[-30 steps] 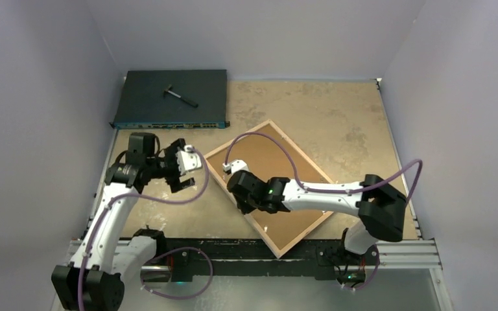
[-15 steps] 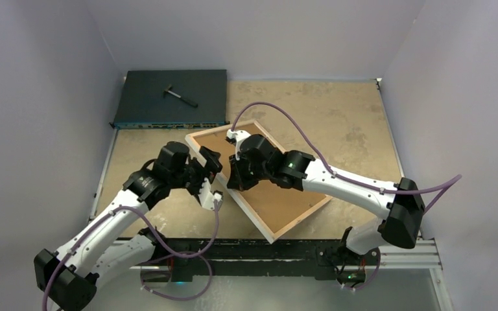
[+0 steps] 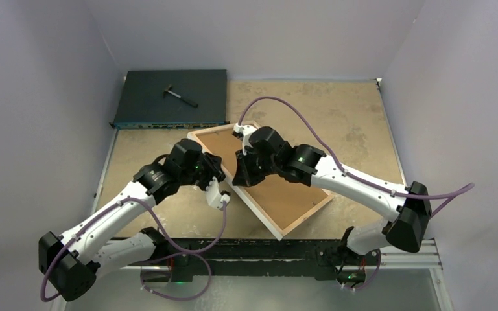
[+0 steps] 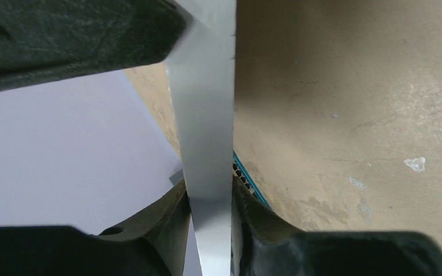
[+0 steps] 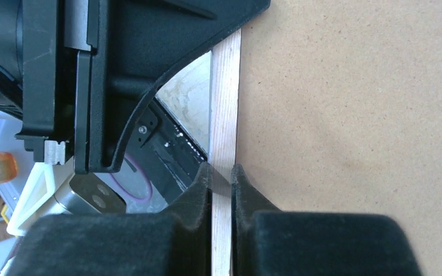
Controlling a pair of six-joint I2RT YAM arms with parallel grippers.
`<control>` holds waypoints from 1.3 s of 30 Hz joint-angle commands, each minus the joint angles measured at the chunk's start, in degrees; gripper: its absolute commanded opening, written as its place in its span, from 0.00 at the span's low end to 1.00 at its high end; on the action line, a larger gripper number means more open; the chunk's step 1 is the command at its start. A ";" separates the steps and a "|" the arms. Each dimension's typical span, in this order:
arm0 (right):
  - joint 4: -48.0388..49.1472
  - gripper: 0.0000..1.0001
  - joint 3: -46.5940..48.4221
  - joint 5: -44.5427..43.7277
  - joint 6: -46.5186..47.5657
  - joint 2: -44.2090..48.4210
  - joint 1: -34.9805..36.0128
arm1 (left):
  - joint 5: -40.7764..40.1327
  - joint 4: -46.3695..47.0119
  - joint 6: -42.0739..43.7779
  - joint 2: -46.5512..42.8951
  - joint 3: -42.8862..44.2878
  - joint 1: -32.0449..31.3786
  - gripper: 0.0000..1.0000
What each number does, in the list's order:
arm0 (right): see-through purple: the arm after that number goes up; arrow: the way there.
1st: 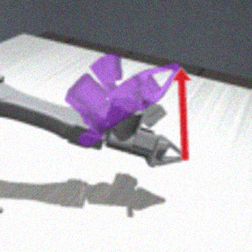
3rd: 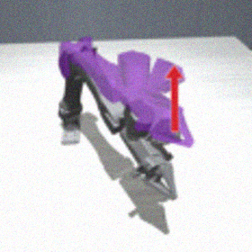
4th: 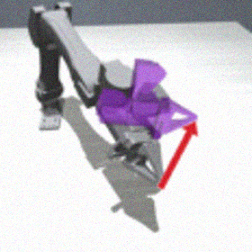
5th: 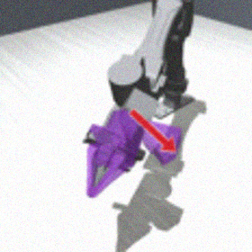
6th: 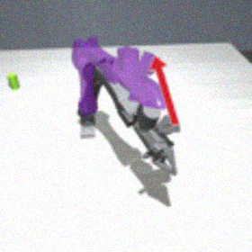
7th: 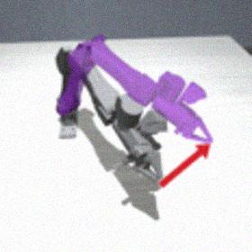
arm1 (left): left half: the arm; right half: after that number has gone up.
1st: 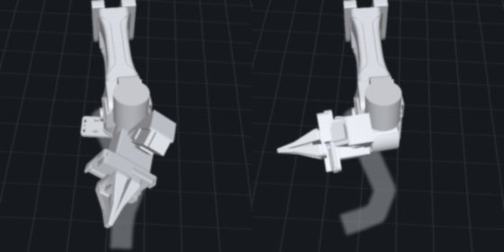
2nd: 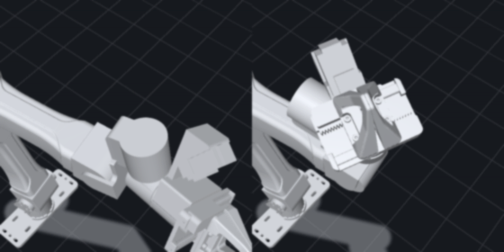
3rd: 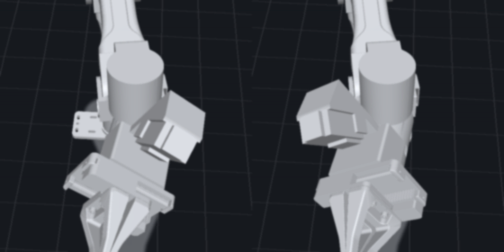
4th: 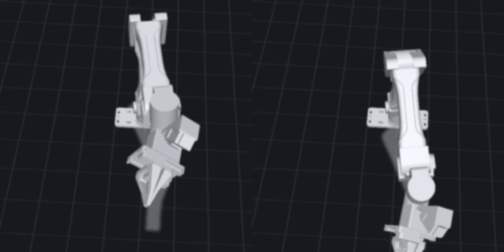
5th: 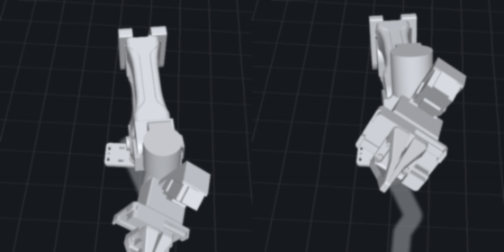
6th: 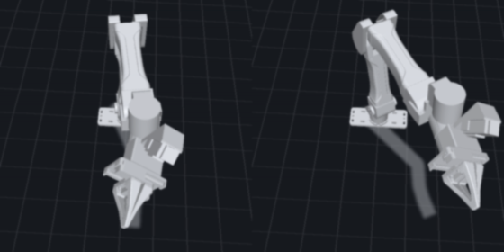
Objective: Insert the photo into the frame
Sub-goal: Turn over the photo frame at the center of the board.
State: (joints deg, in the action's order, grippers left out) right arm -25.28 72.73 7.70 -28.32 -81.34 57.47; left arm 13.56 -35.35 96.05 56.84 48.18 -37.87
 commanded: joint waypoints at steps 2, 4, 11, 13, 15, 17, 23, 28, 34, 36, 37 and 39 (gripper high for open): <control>0.25 0.36 6.02 0.73 2.76 3.10 -0.42 | 1.18 0.12 -0.82 -0.88 3.85 -1.56 0.04; -1.59 0.55 7.39 -1.06 4.65 3.97 -0.38 | 1.86 -1.00 -2.40 -0.99 5.28 -1.76 0.02; -14.09 0.85 17.50 -5.26 15.89 5.19 0.77 | 6.06 -10.40 -15.97 0.55 14.84 -1.99 0.00; -15.13 0.86 17.86 -5.94 17.42 6.39 1.09 | 6.89 -13.40 -18.71 0.98 17.66 -2.03 0.00; -16.15 0.87 17.89 -5.36 19.32 7.28 1.36 | 7.51 -15.80 -21.14 0.91 19.24 -2.03 0.00; -16.87 0.86 16.81 -4.34 21.81 8.48 1.98 | 8.19 -18.40 -22.67 0.68 20.55 -2.01 0.00; -22.15 0.83 16.86 -4.50 27.25 8.55 3.46 | 8.51 -20.41 -24.76 -1.63 20.62 -1.96 0.00; -22.61 0.81 13.77 -8.03 31.63 8.04 6.31 | 8.33 -20.72 -26.46 -1.72 21.97 -2.02 0.00; -20.56 0.79 9.52 -11.97 34.70 8.40 8.74 | 8.41 -20.07 -28.67 -1.51 23.27 -2.03 0.00; -18.86 0.78 8.10 -14.15 35.24 8.71 9.12 | 8.42 -19.20 -29.25 -1.80 23.29 -2.00 0.00; -17.86 0.76 7.30 -15.90 35.26 8.76 9.12 | 8.35 -18.62 -29.75 -1.97 23.31 -2.03 0.00; -15.78 0.74 6.51 -18.80 35.26 8.32 9.29 | 8.09 -17.09 -30.34 -2.59 23.29 -2.03 0.00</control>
State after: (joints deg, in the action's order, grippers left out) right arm -45.67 80.60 -4.21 4.56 -73.45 66.39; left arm 18.68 -56.49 71.55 56.01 68.42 -39.92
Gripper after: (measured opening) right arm 0.760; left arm 0.222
